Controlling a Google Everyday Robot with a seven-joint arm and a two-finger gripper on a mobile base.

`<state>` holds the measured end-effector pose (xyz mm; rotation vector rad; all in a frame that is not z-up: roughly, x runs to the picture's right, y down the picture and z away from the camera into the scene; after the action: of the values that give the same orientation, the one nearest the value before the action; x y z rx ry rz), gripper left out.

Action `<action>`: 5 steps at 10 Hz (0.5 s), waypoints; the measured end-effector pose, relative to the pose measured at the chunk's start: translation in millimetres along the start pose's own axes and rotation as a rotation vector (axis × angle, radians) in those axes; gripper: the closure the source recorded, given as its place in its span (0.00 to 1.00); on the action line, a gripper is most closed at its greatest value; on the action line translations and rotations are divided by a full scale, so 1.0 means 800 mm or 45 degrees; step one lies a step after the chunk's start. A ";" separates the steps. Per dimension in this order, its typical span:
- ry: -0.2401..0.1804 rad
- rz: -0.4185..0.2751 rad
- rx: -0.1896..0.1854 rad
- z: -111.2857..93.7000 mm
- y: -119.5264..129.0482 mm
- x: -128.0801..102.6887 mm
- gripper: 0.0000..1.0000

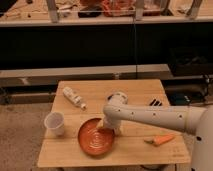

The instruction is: Pick up the ceramic bowl

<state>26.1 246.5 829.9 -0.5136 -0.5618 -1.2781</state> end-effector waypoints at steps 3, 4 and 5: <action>-0.009 -0.006 0.001 0.003 -0.001 -0.002 0.20; -0.011 -0.007 0.001 0.003 -0.001 -0.002 0.20; -0.014 -0.010 0.002 0.004 -0.001 -0.002 0.20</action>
<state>24.4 249.7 830.9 -0.5177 -0.5740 -1.2826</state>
